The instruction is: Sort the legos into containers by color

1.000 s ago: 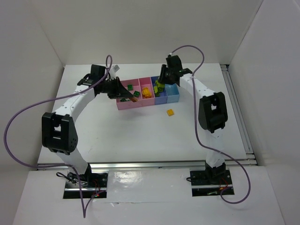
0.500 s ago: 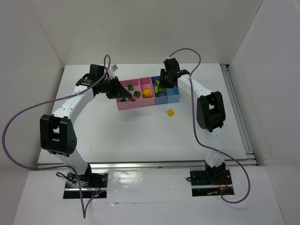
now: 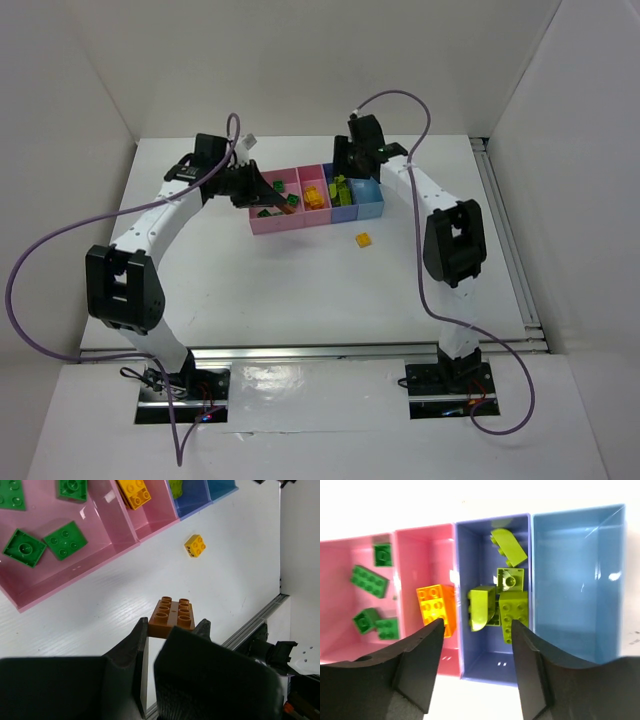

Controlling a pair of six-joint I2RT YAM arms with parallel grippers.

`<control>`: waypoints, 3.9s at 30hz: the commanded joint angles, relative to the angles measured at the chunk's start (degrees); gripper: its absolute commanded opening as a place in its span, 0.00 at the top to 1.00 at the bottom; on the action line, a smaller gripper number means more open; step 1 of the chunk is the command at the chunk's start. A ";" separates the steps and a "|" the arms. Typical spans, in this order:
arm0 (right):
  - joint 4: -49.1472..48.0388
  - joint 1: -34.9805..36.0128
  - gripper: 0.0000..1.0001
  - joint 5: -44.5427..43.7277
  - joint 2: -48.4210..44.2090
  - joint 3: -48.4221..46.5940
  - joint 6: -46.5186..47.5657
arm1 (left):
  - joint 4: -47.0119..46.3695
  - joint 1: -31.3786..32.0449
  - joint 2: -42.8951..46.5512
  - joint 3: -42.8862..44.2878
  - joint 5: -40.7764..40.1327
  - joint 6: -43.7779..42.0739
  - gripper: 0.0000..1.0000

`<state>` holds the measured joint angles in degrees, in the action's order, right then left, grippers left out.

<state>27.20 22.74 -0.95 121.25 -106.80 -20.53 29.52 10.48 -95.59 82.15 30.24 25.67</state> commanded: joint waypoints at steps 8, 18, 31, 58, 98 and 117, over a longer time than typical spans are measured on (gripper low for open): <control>-5.92 -1.55 0.58 -7.74 -18.67 14.93 -1.60 | -0.60 4.19 -5.56 9.68 1.31 0.86 1.00; -1.11 -6.04 0.22 -16.96 -36.07 36.22 -8.02 | -0.60 12.01 -25.59 33.85 -1.84 4.21 1.00; 2.77 -6.04 0.22 -16.98 -49.01 44.31 -9.44 | -10.88 15.10 -47.93 56.45 -2.56 12.64 0.88; 0.66 3.79 0.21 -5.81 -29.69 42.56 1.89 | -9.40 12.37 -20.80 34.50 -7.73 8.09 0.22; -3.65 12.15 0.76 -18.21 -15.62 20.69 0.40 | -3.07 3.77 6.11 1.97 -23.54 4.91 0.25; 0.67 9.95 0.16 -18.89 11.84 -22.32 4.54 | 1.42 -8.55 13.94 -6.91 -22.86 3.86 0.24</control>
<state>29.54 32.60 -18.13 139.13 -127.98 -16.43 30.79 2.87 -83.99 75.18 6.57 30.17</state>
